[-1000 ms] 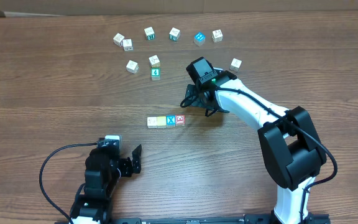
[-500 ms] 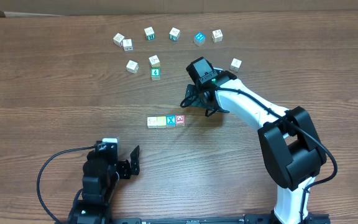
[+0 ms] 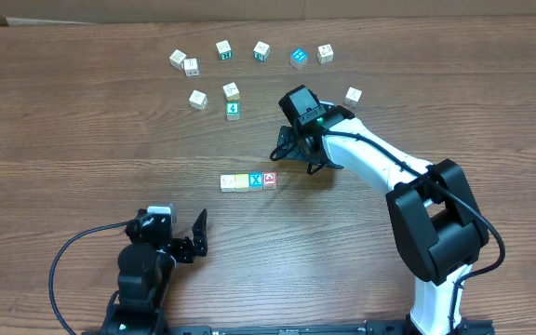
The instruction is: Form a horizontal line
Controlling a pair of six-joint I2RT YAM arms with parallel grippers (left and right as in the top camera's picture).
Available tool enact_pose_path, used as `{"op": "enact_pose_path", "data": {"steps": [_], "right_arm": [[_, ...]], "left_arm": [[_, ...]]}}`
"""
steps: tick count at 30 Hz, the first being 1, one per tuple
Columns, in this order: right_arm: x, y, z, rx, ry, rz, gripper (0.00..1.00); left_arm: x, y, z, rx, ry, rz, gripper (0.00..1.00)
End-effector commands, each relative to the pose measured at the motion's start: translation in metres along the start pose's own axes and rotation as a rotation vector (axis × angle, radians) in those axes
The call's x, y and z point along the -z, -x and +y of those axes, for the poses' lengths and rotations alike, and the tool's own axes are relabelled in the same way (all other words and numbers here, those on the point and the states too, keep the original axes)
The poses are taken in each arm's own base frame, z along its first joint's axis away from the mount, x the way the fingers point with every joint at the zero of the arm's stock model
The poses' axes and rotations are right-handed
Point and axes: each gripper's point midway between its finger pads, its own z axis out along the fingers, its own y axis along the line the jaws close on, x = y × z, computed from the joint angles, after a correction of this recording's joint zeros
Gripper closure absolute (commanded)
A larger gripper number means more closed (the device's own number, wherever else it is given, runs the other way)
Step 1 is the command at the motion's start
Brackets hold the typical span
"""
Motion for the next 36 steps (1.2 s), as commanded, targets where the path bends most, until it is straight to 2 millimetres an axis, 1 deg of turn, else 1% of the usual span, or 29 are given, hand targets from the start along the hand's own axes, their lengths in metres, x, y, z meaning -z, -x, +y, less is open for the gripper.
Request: {"op": "enact_pose_path", "data": {"steps": [1,5,15,23,36], "right_arm": [[0.003,0.001,-0.001,0.001,0.002,-0.007,0.0],[0.003,0.001,-0.001,0.001,0.002,-0.007,0.0],[0.003,0.001,-0.001,0.001,0.002,-0.008,0.0],[0.003,0.001,-0.001,0.001,0.002,-0.008,0.0],[0.003,0.001,-0.001,0.001,0.002,-0.008,0.0]], "left_arm": [[0.001,0.004,0.002,-0.025,0.01,-0.024,0.0],[0.003,0.009,0.001,-0.026,0.008,-0.046,0.0],[0.01,0.029,-0.001,-0.035,-0.002,-0.139,0.01],[0.014,0.036,-0.002,-0.036,-0.006,-0.174,0.0],[0.035,0.072,-0.007,-0.045,-0.025,-0.354,0.01]]}}
